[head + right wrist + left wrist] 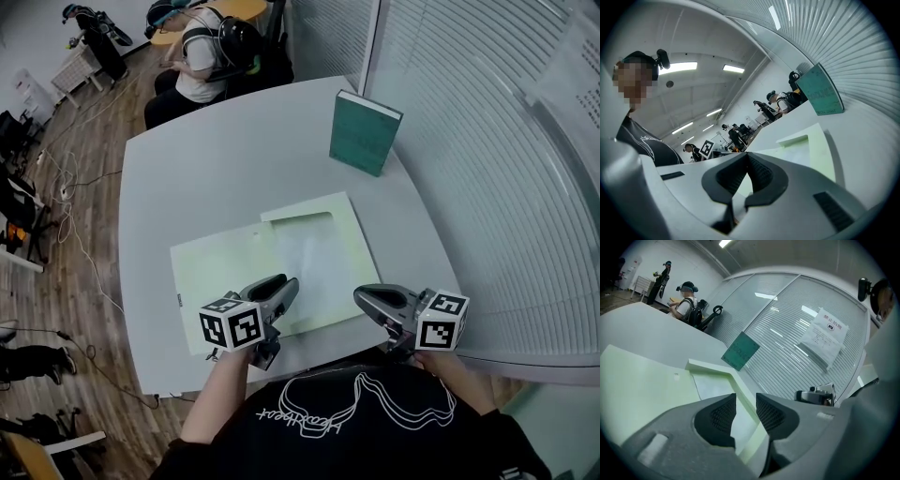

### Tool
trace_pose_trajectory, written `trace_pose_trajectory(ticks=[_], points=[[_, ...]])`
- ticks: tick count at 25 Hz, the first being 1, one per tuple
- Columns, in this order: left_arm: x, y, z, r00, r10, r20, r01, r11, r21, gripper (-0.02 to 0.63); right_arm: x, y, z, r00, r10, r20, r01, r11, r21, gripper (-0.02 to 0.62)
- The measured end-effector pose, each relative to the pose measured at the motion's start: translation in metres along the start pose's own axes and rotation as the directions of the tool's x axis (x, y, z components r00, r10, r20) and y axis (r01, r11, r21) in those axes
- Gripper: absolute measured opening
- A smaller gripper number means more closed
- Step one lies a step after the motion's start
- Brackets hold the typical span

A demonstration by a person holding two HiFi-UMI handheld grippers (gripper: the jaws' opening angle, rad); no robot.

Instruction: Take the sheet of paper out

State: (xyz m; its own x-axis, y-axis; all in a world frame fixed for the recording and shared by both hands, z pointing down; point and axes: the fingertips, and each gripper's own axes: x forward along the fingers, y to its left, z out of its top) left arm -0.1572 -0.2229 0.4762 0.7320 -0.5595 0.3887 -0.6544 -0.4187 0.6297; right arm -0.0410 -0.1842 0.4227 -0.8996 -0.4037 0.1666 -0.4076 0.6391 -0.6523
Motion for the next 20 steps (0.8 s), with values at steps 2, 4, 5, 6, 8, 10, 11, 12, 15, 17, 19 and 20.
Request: trace_pose_trajectory(ticks=[2, 4, 5, 6, 8, 10, 11, 12, 15, 17, 19, 20], points=[[0.006, 0.006, 0.002, 1.000, 0.020, -0.010, -0.021, 1.000, -0.019, 0.127, -0.001, -0.008, 0.005, 1.000, -0.007, -0.013, 0.007, 1.000, 0.012, 0.009], [0.014, 0.015, 0.000, 0.999, 0.046, -0.024, -0.046, 0.998, -0.034, 0.137, 0.001, -0.021, 0.008, 1.000, -0.013, -0.027, 0.014, 0.999, 0.031, 0.009], [0.019, 0.021, -0.002, 0.998, 0.059, -0.035, -0.060, 0.997, -0.040, 0.140, 0.003, -0.027, 0.010, 0.999, -0.012, -0.030, 0.013, 0.999, 0.039, 0.009], [0.024, 0.028, -0.005, 0.996, 0.072, -0.048, -0.074, 0.996, -0.046, 0.143, 0.005, -0.032, 0.012, 1.000, -0.007, -0.029, 0.009, 0.999, 0.044, 0.009], [0.031, 0.042, -0.012, 0.993, 0.093, -0.076, -0.098, 0.993, -0.063, 0.150, 0.012, -0.040, 0.017, 1.000, 0.009, -0.021, -0.008, 0.999, 0.052, 0.009], [0.036, 0.054, -0.018, 0.989, 0.111, -0.099, -0.119, 0.990, -0.078, 0.155, 0.017, -0.047, 0.021, 1.000, 0.021, -0.023, -0.019, 0.998, 0.058, 0.009], [0.040, 0.060, -0.020, 0.987, 0.120, -0.108, -0.129, 0.988, -0.084, 0.156, 0.019, -0.050, 0.022, 0.999, 0.024, -0.027, -0.022, 0.998, 0.060, 0.009], [0.043, 0.064, -0.021, 0.985, 0.129, -0.116, -0.140, 0.986, -0.089, 0.156, 0.020, -0.054, 0.023, 0.999, 0.026, -0.032, -0.024, 0.998, 0.063, 0.009], [0.052, 0.075, -0.027, 0.977, 0.151, -0.147, -0.168, 0.980, -0.106, 0.160, 0.019, -0.066, 0.024, 0.999, 0.023, -0.045, -0.020, 0.997, 0.076, 0.009], [0.059, 0.082, -0.032, 0.972, 0.163, -0.169, -0.183, 0.977, -0.111, 0.160, 0.018, -0.074, 0.025, 0.999, 0.021, -0.049, -0.017, 0.996, 0.086, 0.009], [0.064, 0.090, -0.038, 0.965, 0.178, -0.192, -0.201, 0.974, -0.108, 0.166, 0.018, -0.082, 0.028, 0.998, 0.022, -0.053, -0.017, 0.996, 0.091, 0.009], [0.067, 0.093, -0.040, 0.961, 0.187, -0.203, -0.212, 0.971, -0.107, 0.166, 0.019, -0.085, 0.029, 0.998, 0.023, -0.055, -0.017, 0.995, 0.093, 0.009]])
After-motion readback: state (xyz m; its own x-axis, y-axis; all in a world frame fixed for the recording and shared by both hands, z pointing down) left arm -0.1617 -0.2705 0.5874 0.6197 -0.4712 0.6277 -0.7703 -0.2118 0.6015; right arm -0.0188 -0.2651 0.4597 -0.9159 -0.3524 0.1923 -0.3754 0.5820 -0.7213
